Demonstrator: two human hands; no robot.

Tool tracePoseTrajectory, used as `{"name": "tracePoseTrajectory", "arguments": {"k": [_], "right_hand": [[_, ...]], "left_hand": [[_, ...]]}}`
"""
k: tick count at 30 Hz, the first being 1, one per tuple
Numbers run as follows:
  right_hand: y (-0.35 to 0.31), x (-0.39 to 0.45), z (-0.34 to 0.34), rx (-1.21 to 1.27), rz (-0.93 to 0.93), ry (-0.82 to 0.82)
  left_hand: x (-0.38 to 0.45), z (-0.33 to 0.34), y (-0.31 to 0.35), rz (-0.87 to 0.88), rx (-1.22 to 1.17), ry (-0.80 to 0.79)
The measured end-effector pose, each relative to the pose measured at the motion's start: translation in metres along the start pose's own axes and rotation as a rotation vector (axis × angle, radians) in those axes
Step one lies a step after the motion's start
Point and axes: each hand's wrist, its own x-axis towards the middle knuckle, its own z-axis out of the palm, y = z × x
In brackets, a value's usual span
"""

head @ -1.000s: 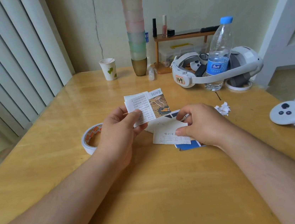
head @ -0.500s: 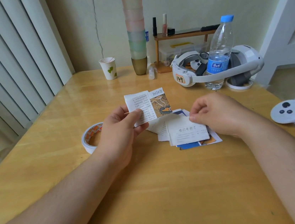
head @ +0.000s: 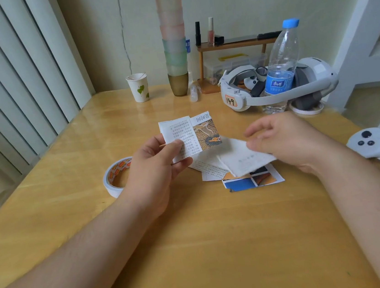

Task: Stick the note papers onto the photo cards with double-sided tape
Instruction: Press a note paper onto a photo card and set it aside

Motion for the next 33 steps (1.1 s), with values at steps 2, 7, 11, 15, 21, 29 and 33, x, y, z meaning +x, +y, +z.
{"name": "tracePoseTrajectory", "arguments": {"k": [2,7,11,15,21,29,33], "right_hand": [[0.004,0.000,0.001,-0.075,0.038,-0.081],[0.000,-0.005,-0.008,-0.163,0.094,-0.132],[-0.005,-0.006,-0.024,-0.042,0.071,-0.048],[-0.013,-0.011,-0.031,0.455,0.036,-0.226],[-0.019,-0.015,-0.021,0.850,-0.195,-0.436],[-0.032,-0.028,-0.005,0.645,-0.080,-0.412],[-0.032,-0.026,-0.006,0.686,-0.109,-0.378]], "left_hand": [[0.000,0.000,0.000,0.001,0.003,-0.002],[0.000,-0.001,0.000,-0.004,0.000,-0.008],[0.000,0.000,0.000,-0.013,-0.002,-0.007],[0.000,0.000,-0.001,-0.024,-0.009,-0.012],[-0.001,0.002,-0.002,-0.020,0.010,-0.033],[-0.003,0.003,-0.001,-0.043,-0.011,-0.043],[-0.004,0.003,0.000,-0.051,-0.018,-0.040]]}}
